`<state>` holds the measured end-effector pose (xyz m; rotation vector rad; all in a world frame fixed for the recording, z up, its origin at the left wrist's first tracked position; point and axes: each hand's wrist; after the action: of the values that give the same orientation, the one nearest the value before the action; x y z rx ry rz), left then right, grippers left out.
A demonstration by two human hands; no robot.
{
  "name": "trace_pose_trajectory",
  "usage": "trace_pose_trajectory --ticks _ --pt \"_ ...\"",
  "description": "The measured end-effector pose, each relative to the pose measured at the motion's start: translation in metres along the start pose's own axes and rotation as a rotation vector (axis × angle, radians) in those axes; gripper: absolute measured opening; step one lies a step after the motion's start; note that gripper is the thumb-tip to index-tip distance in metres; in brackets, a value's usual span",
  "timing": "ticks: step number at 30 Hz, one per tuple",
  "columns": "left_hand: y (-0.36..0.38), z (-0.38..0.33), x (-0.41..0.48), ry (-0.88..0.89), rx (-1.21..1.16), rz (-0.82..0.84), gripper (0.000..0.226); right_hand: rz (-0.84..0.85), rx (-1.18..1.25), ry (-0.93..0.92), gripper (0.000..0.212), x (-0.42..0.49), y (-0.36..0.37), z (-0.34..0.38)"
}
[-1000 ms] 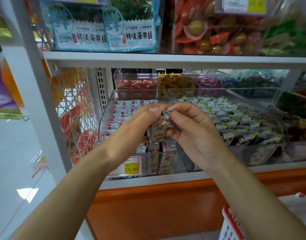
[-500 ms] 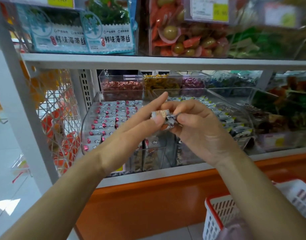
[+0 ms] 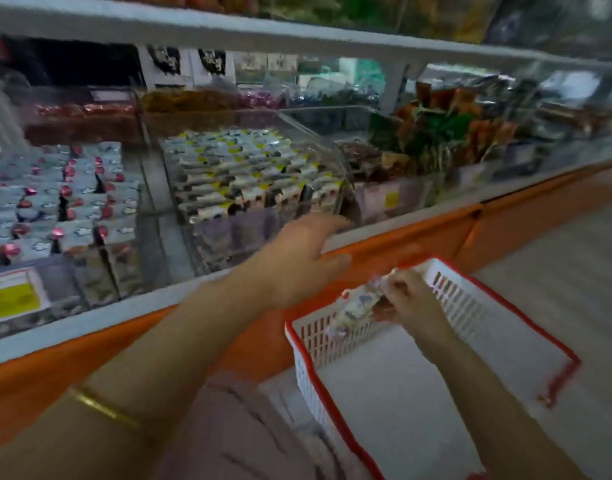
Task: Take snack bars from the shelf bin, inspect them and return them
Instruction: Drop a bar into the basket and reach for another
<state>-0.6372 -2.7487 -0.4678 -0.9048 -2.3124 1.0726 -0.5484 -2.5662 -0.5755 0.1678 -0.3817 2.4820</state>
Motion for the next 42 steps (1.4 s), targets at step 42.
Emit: trace_pose_trajectory --ticks 42 --pt "-0.131 0.123 -0.087 -0.372 0.357 -0.565 0.029 0.573 -0.489 -0.756 0.016 0.028 0.206 0.22"
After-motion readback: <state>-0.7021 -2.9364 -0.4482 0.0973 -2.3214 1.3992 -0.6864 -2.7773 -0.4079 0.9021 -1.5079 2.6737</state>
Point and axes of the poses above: each hand's wrist, its own x-axis towards the middle knuckle, its own y-axis out of the palm, z = x × y, and after that the axes turned 12 degrees about -y, right-handed
